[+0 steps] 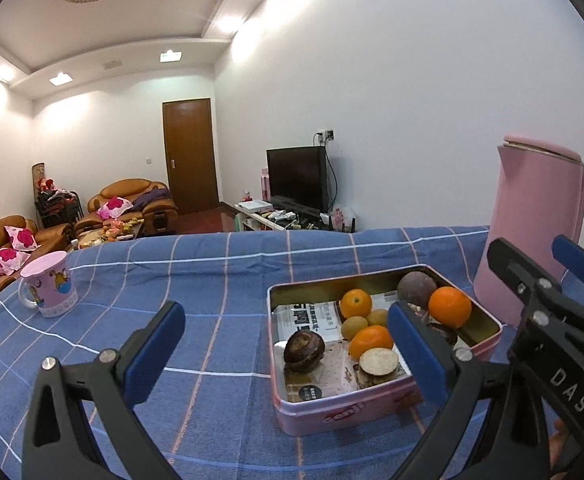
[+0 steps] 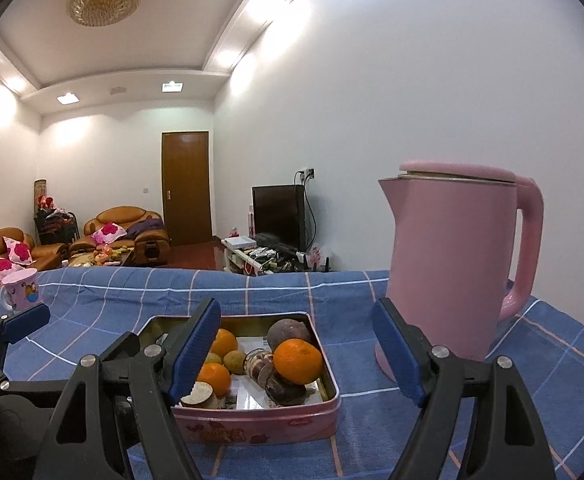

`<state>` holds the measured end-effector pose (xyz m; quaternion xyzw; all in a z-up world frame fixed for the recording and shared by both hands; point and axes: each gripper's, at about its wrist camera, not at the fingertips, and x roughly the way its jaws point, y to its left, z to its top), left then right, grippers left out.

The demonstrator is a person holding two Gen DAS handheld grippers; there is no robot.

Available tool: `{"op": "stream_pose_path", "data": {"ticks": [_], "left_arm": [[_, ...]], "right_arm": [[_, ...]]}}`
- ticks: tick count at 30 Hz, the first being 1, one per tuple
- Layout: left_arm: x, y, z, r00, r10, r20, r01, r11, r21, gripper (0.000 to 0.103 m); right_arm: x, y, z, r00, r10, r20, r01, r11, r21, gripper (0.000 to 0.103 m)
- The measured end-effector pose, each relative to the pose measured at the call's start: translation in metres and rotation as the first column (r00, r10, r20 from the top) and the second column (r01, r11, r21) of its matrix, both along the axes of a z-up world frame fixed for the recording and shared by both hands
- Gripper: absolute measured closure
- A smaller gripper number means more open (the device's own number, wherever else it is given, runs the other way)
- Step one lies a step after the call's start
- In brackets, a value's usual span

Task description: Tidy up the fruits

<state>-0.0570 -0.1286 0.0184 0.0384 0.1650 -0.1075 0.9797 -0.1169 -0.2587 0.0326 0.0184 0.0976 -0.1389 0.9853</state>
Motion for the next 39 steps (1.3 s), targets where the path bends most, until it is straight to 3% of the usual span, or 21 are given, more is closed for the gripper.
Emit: {"op": "stream_pose_path", "data": {"ticks": [39], "left_arm": [[0.0049,0.0033,-0.0015,1.000,0.030,-0.011,-0.030,1.000,0.002,0.000]], "right_arm": [[-0.0040,-0.0022,0.0004,0.999,-0.038,-0.002,0.038,0.999,0.023,0.023]]}}
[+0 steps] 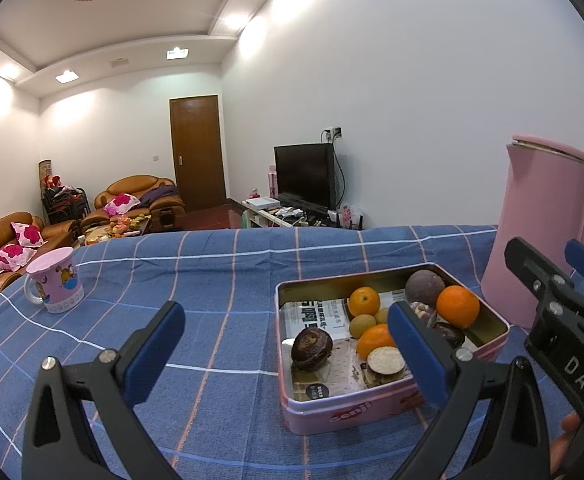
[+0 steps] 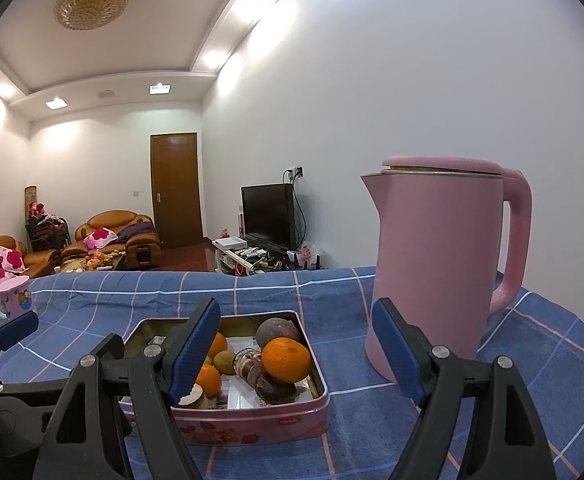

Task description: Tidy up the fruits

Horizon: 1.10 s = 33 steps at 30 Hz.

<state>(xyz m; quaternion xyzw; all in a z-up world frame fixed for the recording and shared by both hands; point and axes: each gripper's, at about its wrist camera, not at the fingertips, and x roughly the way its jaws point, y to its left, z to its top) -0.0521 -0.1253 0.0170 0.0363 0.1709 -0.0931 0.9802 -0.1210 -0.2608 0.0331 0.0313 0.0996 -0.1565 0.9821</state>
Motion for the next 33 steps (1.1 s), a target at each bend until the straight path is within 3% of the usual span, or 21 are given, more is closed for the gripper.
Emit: {"op": "stream_pose_path", "data": {"ticks": [26,33], "left_arm": [[0.002,-0.003,-0.004,1.000,-0.010,-0.012,0.010,1.000,0.015,0.000],[0.002,-0.002,-0.003,1.000,-0.013,-0.013,0.013,1.000,0.010,0.000]], "right_arm": [[0.001,-0.004,-0.002,1.000,-0.021,-0.008,0.021,1.000,0.010,0.023],[-0.002,-0.019,-0.004,0.991,-0.132,-0.029,0.133,0.990,0.047,0.023]]}}
